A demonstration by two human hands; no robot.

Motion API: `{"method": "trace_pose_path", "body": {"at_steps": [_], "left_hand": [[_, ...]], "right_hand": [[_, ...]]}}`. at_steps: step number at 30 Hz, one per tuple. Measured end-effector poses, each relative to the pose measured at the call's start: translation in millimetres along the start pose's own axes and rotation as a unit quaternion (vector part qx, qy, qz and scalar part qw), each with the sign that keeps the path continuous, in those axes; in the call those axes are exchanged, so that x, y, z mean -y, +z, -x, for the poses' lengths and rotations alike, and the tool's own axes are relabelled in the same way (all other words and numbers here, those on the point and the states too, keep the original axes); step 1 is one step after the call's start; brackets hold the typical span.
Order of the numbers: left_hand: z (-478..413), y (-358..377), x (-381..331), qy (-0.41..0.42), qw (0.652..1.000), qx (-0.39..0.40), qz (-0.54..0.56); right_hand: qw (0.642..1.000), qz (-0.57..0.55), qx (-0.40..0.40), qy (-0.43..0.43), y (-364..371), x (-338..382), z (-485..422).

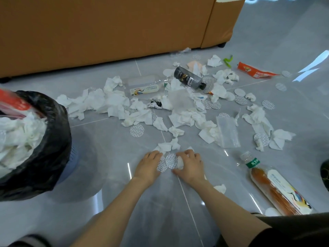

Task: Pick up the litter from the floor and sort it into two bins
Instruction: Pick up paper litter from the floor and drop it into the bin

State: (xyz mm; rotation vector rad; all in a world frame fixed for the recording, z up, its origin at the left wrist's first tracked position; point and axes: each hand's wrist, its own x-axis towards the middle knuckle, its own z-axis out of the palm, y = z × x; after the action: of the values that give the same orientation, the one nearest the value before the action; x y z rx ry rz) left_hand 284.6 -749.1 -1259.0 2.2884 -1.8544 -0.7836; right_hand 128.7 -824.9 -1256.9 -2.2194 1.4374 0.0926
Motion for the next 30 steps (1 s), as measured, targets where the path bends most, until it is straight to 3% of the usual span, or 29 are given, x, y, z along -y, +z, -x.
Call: {"method": "trace_pose_path", "body": {"at_steps": [7,13,23,30], "left_hand": [[4.6,2.2,-6.3,-0.059,0.997,-0.044,0.021],[7.6,5.5,-10.8,-0.117,0.990,-0.027,0.076],[25.4,10.0,-1.5,-0.138,0.979,-0.017,0.147],[34.7,-28.7,4.4,-0.171,0.946,-0.127,0.245]], "right_hand": [[0.999,-0.047,0.024,-0.009,7.1,10.2,-5.7],[0.995,-0.074,0.060,-0.002,9.2,12.3,2.4],[0.980,-0.189,0.027,0.056,-4.7,14.9,8.8],[0.920,-0.387,0.005,0.066,-38.3,50.4,-5.0]]}}
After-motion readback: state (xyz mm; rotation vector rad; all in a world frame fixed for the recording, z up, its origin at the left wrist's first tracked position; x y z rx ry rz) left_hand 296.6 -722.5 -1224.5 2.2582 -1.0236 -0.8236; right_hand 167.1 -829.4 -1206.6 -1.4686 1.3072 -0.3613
